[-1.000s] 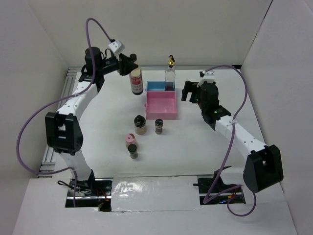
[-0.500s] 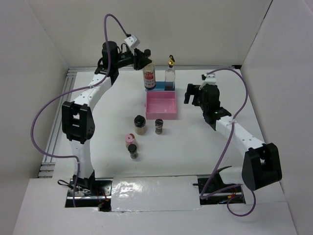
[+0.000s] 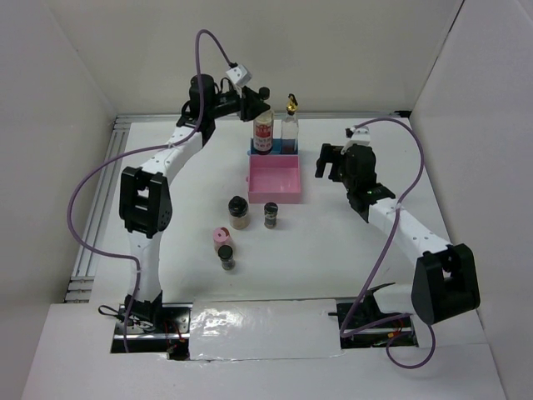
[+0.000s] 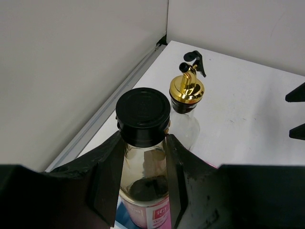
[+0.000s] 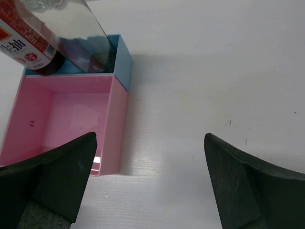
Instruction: Organize the condiment bottles
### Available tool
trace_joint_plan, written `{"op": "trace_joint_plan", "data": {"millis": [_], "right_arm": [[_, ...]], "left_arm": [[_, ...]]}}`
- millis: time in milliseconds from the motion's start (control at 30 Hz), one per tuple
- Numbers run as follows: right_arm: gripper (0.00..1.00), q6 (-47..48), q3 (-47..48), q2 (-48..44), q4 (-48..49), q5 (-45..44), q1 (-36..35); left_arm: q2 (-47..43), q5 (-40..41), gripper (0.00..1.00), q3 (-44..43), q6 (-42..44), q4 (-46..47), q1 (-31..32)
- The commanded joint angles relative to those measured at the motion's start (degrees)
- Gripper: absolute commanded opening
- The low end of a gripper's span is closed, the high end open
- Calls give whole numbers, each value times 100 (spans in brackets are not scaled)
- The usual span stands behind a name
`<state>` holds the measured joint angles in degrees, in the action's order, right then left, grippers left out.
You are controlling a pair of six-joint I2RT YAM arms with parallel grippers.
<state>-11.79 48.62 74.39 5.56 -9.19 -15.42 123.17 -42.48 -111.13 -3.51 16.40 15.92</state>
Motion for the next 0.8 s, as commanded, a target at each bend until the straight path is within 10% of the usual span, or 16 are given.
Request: {"op": "trace_joint_plan", "data": {"millis": [0,767], "right_arm": [[100,-78,-90,-161,147,5,74],[100,-60,-81,-258,-82,-83,136]], "left_arm": [[-57,73,0,-453,-89,1005,16],[365,-32,0,-190,-300,1119,34]]}}
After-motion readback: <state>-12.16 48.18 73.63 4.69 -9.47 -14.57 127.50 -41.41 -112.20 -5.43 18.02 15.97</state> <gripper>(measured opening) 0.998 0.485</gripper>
